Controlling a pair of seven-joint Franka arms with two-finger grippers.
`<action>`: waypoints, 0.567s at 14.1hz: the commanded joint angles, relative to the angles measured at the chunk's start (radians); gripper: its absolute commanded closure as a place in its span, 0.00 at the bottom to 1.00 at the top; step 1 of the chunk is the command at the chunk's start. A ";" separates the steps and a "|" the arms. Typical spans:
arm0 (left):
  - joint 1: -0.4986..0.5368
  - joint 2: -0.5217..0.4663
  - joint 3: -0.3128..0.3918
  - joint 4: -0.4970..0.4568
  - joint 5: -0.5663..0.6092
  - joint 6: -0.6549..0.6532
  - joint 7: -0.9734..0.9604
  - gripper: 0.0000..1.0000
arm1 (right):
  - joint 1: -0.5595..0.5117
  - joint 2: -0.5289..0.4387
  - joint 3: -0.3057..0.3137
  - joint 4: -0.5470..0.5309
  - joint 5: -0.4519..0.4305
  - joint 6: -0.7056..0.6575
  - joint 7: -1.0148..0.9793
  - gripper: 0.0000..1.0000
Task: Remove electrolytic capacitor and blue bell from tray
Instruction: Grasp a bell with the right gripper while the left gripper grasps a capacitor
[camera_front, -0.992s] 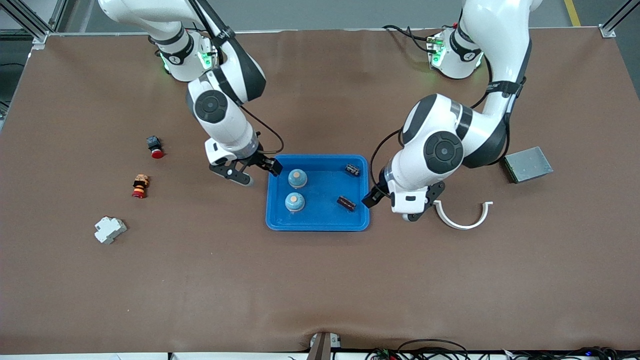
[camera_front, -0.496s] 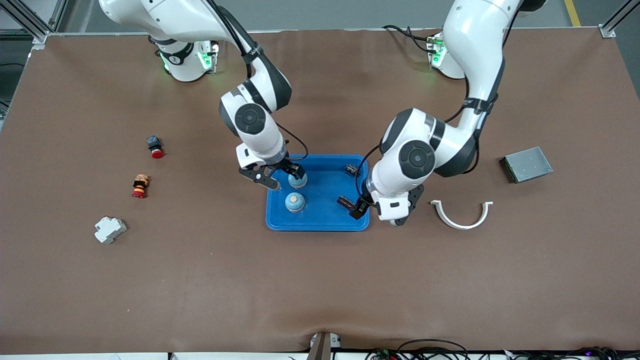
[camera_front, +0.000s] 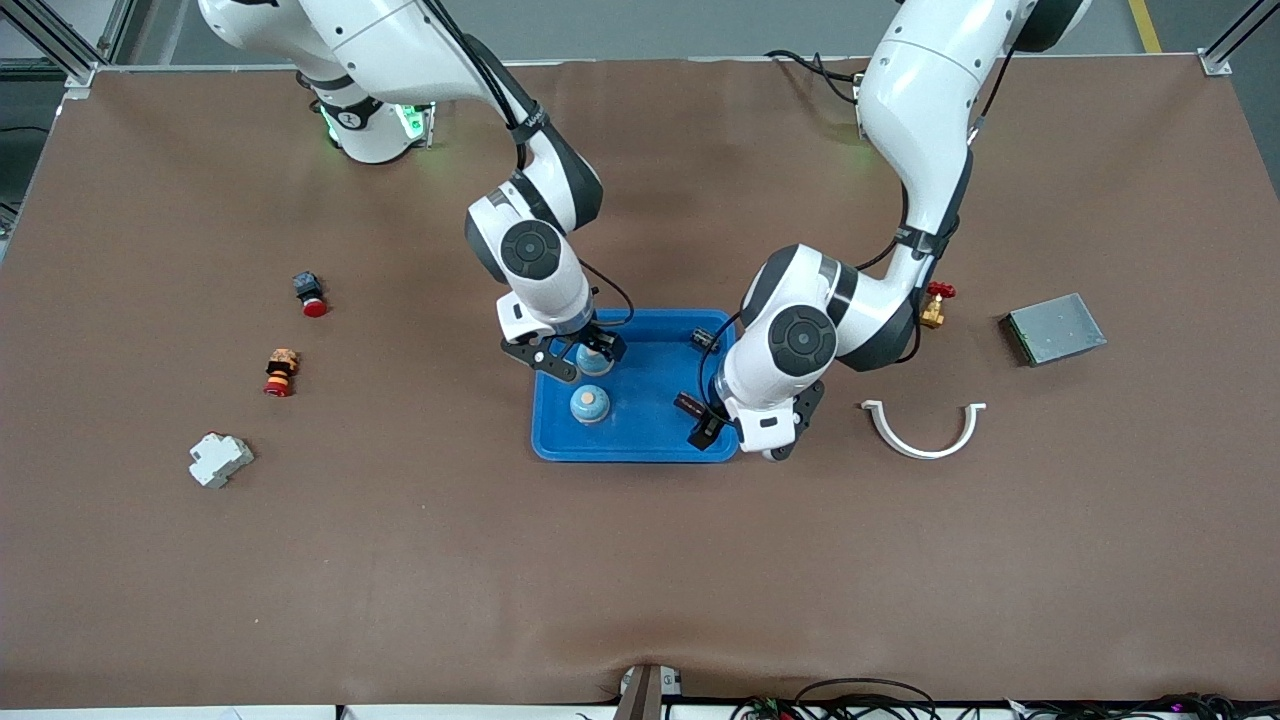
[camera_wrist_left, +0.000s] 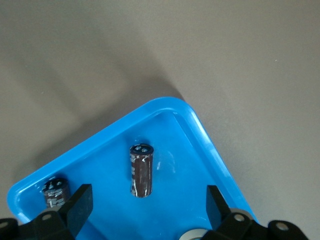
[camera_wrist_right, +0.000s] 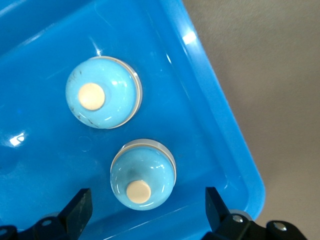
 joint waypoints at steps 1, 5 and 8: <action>-0.011 0.034 0.006 0.023 -0.007 0.023 -0.017 0.00 | 0.023 0.041 -0.013 0.054 0.001 0.000 0.030 0.00; -0.015 0.067 0.006 0.023 -0.007 0.048 -0.019 0.00 | 0.041 0.074 -0.019 0.070 -0.012 0.007 0.047 0.00; -0.038 0.100 0.008 0.023 -0.004 0.097 -0.019 0.00 | 0.042 0.083 -0.021 0.068 -0.022 0.033 0.047 0.00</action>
